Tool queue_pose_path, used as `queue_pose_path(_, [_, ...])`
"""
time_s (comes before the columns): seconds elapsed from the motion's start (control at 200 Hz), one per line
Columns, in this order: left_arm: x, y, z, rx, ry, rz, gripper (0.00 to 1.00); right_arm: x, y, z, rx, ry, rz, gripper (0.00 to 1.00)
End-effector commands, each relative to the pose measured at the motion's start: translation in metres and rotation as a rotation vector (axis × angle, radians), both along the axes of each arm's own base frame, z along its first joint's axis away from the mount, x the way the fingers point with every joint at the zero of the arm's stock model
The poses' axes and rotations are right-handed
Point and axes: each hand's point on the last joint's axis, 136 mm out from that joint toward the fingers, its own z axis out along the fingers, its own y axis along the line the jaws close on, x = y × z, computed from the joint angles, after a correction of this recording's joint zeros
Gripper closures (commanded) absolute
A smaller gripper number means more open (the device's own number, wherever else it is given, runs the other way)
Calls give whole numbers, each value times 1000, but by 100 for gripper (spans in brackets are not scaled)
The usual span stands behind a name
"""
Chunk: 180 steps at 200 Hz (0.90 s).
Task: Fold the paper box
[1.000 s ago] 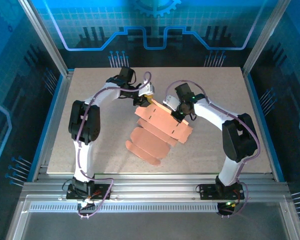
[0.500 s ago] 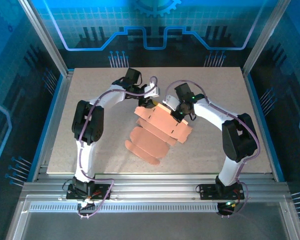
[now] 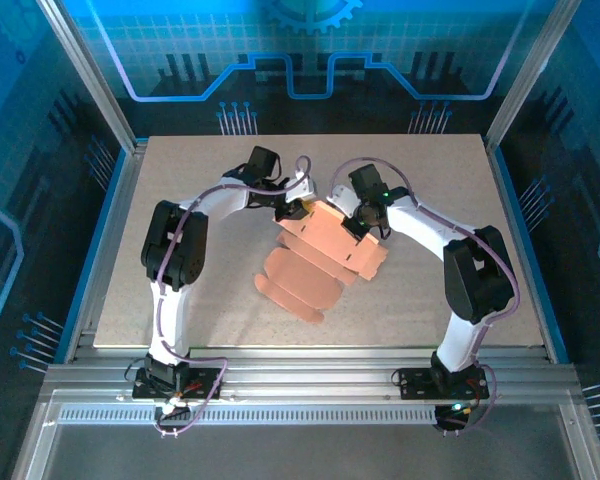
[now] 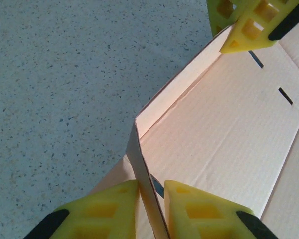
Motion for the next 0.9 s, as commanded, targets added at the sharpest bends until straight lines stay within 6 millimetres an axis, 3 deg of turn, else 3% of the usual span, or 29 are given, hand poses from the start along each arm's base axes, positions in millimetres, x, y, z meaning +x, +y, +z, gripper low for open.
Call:
queue_pose_path(0.0, [-9,-14,36,-97,-22,-7,81,15,2,11,-3,-65,-60,100])
queue_pose_path(0.17, [-9,-24,41,-136,21,50,82,20,0,5,-34,-68,-115,100])
queue_pose_path(0.375, [21,-23,41,-176,65,316,78,30,4,6,-53,-118,-209,100])
queue_pose_path(0.465, [20,-26,40,-181,40,338,76,30,9,3,-41,-122,-230,100])
queue_pose_path(0.8, [27,-22,35,-203,93,460,93,28,17,3,11,-97,-277,100])
queue_pose_path(0.896, [31,-21,33,-232,143,535,90,28,19,4,34,-92,-293,100])
